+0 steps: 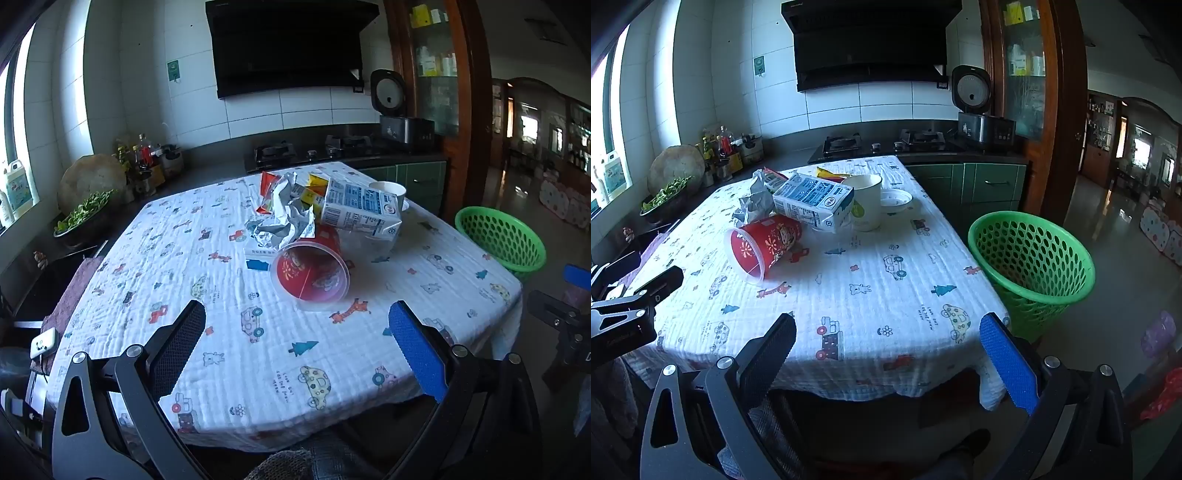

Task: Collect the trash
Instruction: 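Move both tools toward the crumpled foil wrapper on the table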

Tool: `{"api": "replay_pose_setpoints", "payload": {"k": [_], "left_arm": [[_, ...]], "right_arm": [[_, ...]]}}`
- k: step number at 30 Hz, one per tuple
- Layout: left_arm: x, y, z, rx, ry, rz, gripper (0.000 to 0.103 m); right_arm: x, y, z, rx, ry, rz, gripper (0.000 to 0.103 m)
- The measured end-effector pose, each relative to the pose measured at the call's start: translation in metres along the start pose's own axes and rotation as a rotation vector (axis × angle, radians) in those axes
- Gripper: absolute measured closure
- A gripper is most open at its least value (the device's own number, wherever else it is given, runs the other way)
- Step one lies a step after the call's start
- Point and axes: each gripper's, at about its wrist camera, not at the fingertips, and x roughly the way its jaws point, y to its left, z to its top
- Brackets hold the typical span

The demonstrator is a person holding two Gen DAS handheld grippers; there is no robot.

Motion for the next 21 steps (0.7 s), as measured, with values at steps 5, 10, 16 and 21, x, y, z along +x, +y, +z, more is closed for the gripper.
{"api": "replay_pose_setpoints", "payload": {"k": [5,10,16,21], "left_arm": [[0.0,0.0005,0.0003,-0.004,0.0,-0.003,0.005],[-0.0013,0.0042,0.0002,-0.005,-0.004,-0.006,0.005],[0.0007,-0.0009,0.0005,-0.008,0.001,0.0,0.005],[0.0032,0.0026,-0.0005,-0.014,0.002,-0.002,0.005]], "right_arm": [[0.0008,-0.0009,0.0003,-0.006,0.0,-0.004,0.006],[0.0025,0.0049,-0.0017,-0.014,0.005,-0.007,0.006],[0.0007,0.001,-0.0002,-0.003,0.01,-0.003,0.006],[0.0021,-0.0002,-0.0003,-0.005,0.007,-0.002,0.006]]}}
